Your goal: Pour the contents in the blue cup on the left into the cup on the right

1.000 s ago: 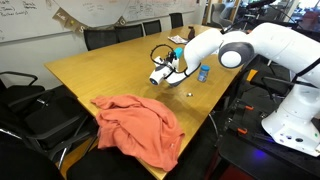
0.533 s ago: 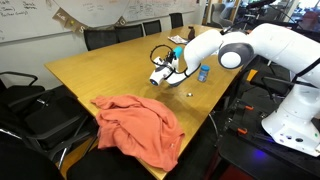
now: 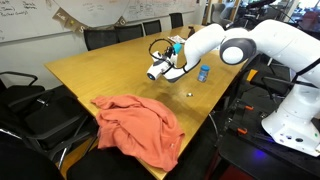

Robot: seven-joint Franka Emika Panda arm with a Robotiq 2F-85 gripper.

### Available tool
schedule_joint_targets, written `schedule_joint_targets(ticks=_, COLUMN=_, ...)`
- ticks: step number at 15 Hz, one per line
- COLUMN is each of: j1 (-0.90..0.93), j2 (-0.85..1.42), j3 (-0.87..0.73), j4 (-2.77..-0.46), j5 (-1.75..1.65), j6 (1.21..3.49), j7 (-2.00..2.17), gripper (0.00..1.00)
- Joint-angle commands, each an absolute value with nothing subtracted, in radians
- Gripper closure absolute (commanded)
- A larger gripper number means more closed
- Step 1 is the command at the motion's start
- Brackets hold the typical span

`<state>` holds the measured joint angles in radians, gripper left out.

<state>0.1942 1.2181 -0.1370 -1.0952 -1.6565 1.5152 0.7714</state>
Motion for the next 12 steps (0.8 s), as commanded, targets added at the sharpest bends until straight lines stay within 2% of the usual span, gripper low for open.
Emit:
schedule_joint_targets(ticks=1, j1=0.174, j2=1.047, j3=-0.062, j4=-1.226, j5=-1.605, j6=1.556, j7=0.801, gripper=0.99)
schedule_joint_targets(ticks=8, j1=0.152, j2=0.740, j3=0.070, j4=-1.467, j5=-1.427, j6=1.668, j7=0.874, gripper=0.99)
schedule_joint_targets(ticks=12, j1=0.126, j2=0.572, j3=0.112, j4=-1.615, j5=-1.319, j6=1.807, j7=0.919, gripper=0.99)
